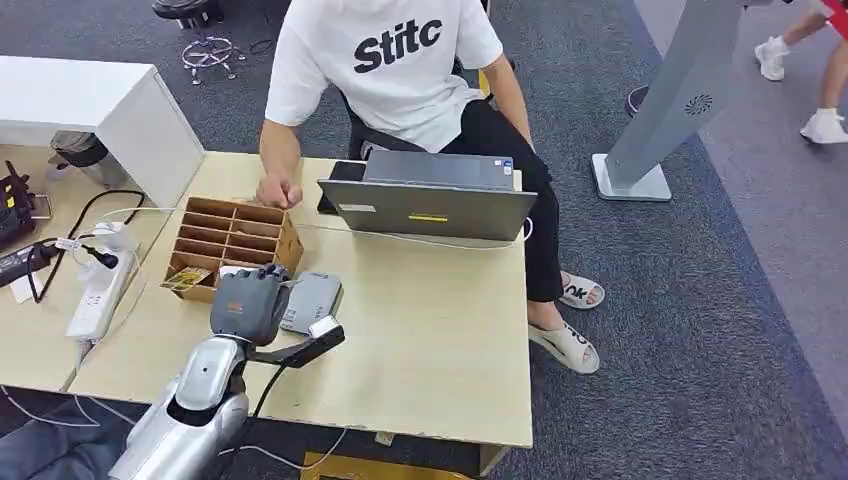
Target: Pass the card to the sensor for recognition and then transmit it.
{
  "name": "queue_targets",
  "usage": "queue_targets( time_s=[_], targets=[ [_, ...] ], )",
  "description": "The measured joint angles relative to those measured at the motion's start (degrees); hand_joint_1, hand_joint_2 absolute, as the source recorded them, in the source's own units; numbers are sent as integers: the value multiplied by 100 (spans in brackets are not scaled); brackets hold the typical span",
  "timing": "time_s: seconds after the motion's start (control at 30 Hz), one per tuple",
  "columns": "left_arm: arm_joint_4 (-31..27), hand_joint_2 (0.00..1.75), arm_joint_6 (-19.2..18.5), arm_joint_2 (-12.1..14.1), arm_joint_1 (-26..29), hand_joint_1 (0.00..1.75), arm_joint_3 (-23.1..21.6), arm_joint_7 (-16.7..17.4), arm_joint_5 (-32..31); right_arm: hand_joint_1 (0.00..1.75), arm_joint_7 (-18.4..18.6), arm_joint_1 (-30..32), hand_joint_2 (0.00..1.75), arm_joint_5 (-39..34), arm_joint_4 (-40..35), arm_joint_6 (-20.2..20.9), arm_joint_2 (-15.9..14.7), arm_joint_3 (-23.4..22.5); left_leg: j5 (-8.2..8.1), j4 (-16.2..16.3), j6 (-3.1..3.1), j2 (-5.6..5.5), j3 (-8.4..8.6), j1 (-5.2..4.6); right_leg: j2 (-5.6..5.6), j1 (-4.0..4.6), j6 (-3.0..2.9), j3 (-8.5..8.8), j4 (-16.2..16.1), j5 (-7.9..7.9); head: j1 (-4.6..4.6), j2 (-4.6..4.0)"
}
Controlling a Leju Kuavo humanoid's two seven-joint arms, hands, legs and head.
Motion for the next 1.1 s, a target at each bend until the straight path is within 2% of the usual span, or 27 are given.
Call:
queue_targets(
  time_s=[0.6, 1.1],
  targets=[
    [712, 175, 131, -172, 53, 175, 107, -70, -79, 0, -20, -6, 175, 46, 9, 61, 0, 0, 0, 0, 0, 0, 0, 0, 0, 0, 0, 0, 0, 0, 0, 0],
    [854, 175, 111, -240, 93, 175, 109, -87, -190, 0, -35, -6, 175, 55, 15, 81, 20, -42, 0, 0, 0, -1, 0, 0, 0, 0, 0, 0, 0, 0, 0, 0]
  ],
)
